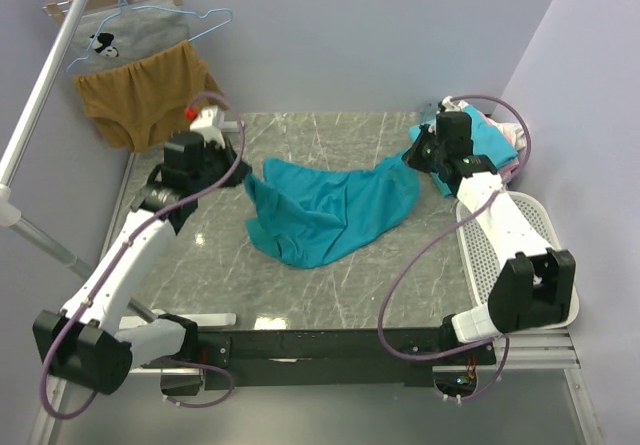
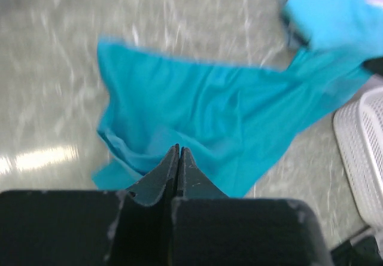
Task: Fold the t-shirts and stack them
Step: Flatten out the tshirt
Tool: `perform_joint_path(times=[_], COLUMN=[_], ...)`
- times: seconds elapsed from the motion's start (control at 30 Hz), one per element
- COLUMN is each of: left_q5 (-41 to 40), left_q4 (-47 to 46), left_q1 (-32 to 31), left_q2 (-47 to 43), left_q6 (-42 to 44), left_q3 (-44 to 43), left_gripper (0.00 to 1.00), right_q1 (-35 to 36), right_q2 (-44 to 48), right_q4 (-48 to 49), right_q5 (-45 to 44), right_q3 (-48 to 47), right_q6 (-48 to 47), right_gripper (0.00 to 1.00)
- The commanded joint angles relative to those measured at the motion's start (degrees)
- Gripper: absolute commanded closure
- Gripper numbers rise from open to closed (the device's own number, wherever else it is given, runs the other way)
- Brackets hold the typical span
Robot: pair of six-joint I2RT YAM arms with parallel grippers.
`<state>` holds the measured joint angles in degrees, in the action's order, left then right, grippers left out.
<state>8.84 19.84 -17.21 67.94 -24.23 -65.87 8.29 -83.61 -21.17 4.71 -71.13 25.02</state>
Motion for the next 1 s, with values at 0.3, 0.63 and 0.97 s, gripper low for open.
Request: perform_joint_path(times=[0.3, 0.63, 0.97], left_q5=[-0.82, -8.67, -3.48], left_q4=[12.51, -7.43, -15.53], left_q1=[-1.95, -1.51, 2.53], left_q2=[-16.53, 9.99, 41.02], left_q6=[-16.03, -5.31, -0.65], left_q3=[23.77, 5.79, -14.1], left_gripper=[0.01, 0.01, 0.01], right_q1=[0.5, 0.58, 0.58], right_q2=[15.76, 11.55, 7.07], right_q4=[-3.0, -1.51, -0.98], right_q5=[5.22, 5.92, 6.98], right_q3=[16.11, 13.57, 11.72], right_q6=[-0.84, -1.55, -2.6], right_gripper=[1.0, 1.0, 1.0])
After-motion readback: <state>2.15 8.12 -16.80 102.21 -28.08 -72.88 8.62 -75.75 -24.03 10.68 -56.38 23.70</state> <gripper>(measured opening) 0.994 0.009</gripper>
